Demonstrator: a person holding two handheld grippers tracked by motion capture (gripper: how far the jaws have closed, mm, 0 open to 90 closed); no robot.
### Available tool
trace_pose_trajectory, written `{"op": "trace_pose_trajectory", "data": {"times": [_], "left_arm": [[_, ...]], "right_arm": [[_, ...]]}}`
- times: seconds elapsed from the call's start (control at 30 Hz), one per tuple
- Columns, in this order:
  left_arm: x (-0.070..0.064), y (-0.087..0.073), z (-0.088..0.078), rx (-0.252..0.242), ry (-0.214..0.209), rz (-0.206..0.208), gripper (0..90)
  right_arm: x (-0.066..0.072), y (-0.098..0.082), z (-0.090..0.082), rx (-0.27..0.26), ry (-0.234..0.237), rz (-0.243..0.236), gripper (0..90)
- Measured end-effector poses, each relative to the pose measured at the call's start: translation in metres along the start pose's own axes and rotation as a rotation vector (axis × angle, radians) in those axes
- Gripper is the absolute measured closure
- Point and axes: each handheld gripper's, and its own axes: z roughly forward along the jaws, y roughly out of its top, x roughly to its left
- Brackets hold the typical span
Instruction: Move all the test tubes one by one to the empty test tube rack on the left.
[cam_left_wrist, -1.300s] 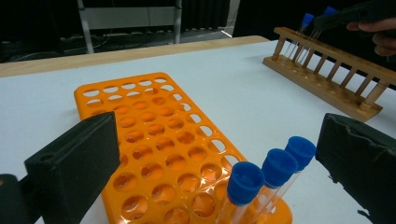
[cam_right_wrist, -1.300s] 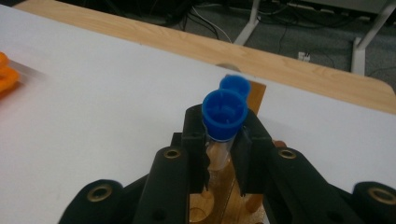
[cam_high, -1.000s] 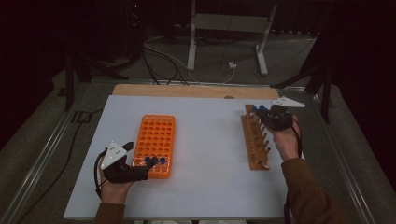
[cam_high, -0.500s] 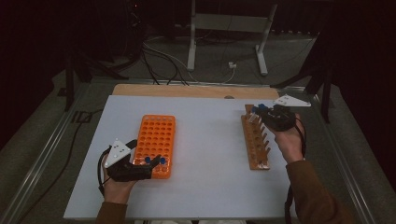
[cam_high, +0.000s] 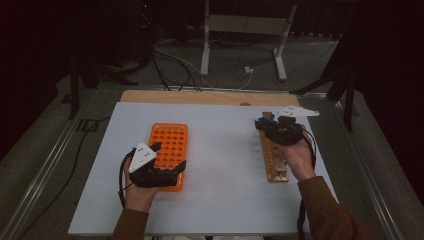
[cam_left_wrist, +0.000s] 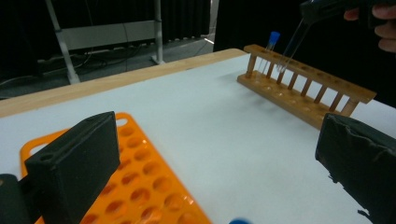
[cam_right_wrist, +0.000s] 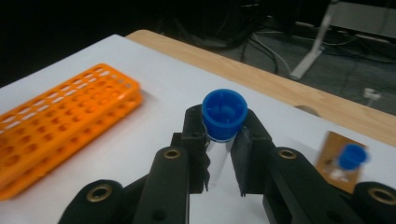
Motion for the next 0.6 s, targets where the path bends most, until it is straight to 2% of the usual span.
{"op": "trace_pose_trajectory", "data": {"times": [0.13,0.27,0.6], "left_arm": [[-0.010,0.007,0.009,0.002,-0.007,0.014,0.9],[-0.020,0.011,0.017,0.028,0.000,0.038,1.7],[-0.043,0.017,0.038,0.052,-0.042,0.037,5.8]], "right_arm": [[0.013,0.002,0.002,0.000,0.039,-0.009,76.8],[0.025,0.003,0.005,0.006,0.078,-0.017,76.7],[0.052,0.002,0.011,0.022,0.171,-0.024,76.7]]}}
